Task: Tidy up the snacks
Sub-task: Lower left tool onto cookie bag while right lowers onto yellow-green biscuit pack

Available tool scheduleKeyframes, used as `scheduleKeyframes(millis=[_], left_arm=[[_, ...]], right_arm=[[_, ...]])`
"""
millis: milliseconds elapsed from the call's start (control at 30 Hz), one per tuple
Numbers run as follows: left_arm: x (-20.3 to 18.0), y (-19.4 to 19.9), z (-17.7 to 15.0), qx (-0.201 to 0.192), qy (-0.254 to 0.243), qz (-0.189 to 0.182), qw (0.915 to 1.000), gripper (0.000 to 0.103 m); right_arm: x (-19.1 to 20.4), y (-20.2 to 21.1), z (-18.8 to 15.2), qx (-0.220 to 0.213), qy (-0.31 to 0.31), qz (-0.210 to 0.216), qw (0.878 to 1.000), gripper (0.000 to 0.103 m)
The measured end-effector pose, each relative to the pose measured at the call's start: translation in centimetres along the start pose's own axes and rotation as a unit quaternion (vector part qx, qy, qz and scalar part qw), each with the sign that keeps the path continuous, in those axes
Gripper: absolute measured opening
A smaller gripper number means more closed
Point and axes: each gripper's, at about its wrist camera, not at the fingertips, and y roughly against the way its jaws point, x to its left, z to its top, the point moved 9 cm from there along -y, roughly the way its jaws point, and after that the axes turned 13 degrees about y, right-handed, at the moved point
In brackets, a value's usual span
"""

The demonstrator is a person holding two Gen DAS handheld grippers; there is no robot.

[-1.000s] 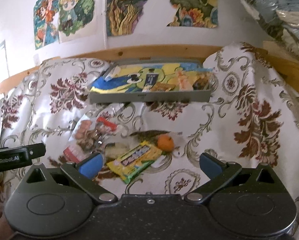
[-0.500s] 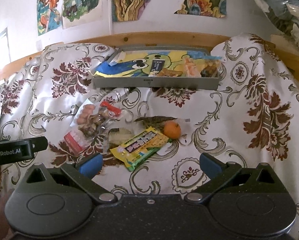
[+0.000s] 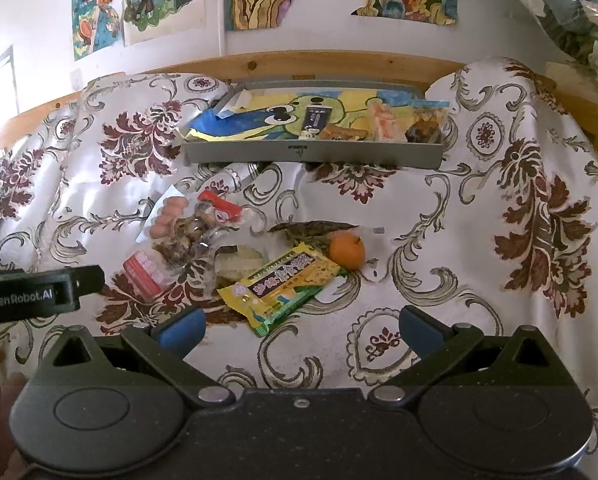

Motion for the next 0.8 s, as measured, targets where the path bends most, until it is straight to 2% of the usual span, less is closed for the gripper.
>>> scheduleKeyframes(millis=[400, 800], left_arm=[[-1.1, -2.8, 2.4, -0.011, -0.024, -0.017, 0.9995, 0.103], [-1.1, -6.2, 2.8, 0.008, -0.048, -0.029, 0.9984, 0.103]], right_arm=[[0.2, -1.8, 0.1, 0.011, 0.012, -0.003, 1.0, 0.102], [-0.3, -5.6, 1.4, 0.025, -0.004, 0.013, 1.0, 0.102]])
